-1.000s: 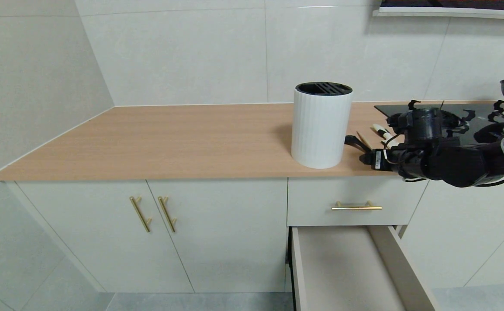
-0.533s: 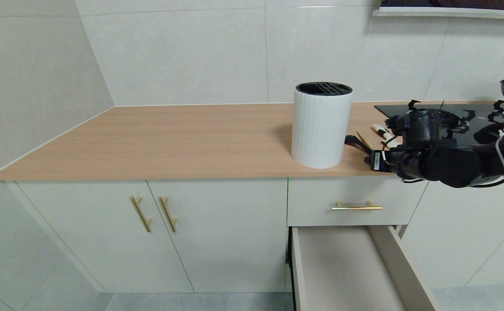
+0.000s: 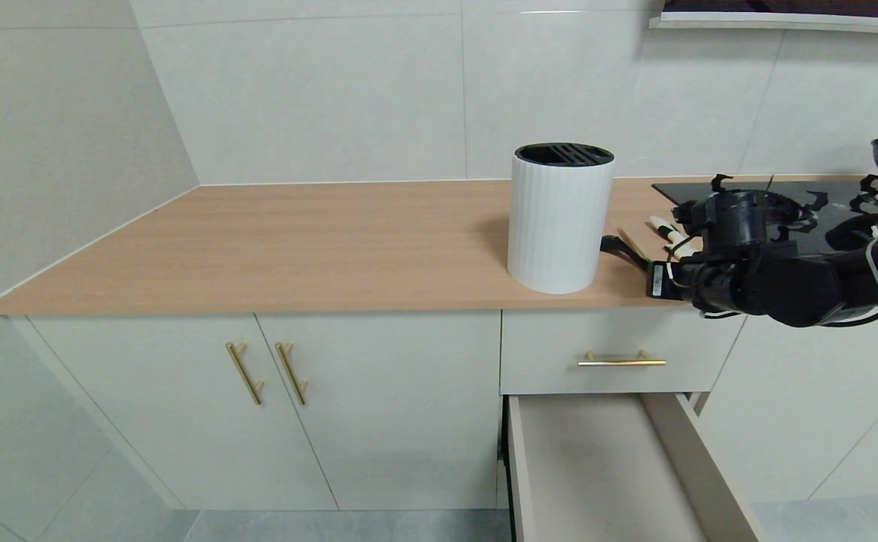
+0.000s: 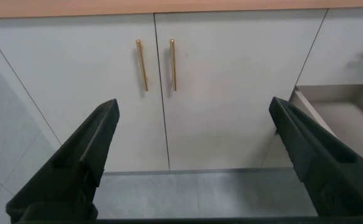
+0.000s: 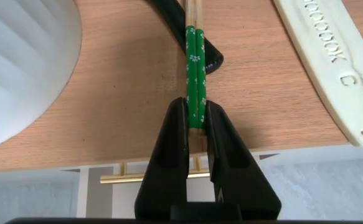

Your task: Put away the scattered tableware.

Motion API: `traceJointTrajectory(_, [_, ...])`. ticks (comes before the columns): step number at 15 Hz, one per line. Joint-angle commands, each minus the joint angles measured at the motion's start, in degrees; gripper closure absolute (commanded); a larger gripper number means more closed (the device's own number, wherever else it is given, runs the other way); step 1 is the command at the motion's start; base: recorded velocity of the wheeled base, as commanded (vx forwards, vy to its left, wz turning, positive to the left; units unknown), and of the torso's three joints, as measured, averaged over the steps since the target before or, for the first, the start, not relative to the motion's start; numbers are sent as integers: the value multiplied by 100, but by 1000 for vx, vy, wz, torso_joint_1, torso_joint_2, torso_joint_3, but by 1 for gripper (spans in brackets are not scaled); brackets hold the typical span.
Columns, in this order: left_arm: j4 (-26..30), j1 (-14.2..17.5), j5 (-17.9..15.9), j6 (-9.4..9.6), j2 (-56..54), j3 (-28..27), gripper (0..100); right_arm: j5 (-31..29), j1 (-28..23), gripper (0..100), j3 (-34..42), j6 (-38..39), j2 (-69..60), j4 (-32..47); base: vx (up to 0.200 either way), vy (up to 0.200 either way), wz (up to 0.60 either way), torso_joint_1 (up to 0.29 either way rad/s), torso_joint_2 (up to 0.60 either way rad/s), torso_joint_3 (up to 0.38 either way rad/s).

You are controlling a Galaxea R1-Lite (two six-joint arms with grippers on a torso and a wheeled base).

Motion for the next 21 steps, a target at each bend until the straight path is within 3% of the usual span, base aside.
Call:
traceJointTrajectory(1, [-1, 0, 7, -1, 2, 1, 0, -7, 13, 100, 27, -1, -128, 10, 0, 0, 0, 0, 0, 0])
traceJointTrajectory(4, [-1, 0, 7, -1, 2, 1, 0, 1, 57, 100, 256, 25, -523, 45, 0, 0, 0, 0, 0, 0])
traceJointTrajectory(9, [-1, 0, -2, -1, 2, 1, 0, -113, 550, 100, 1003, -1, -1613, 212, 0, 0, 0, 0, 0, 0])
traceJointTrajectory(13, [-1, 0, 7, -1, 2, 1, 0, -95, 778, 100, 1187, -10, -3037, 1794, 0, 0, 0, 0, 0, 0])
traceJointTrajectory(18, [-1, 0, 7, -1, 2, 1, 0, 186, 1130, 100, 651, -98, -3969, 4387, 0, 0, 0, 0, 0, 0])
traceJointTrajectory(21, [-1, 0, -2, -1, 2, 1, 0, 546, 1165, 100, 783, -625, -4224, 4800, 0, 0, 0, 0, 0, 0])
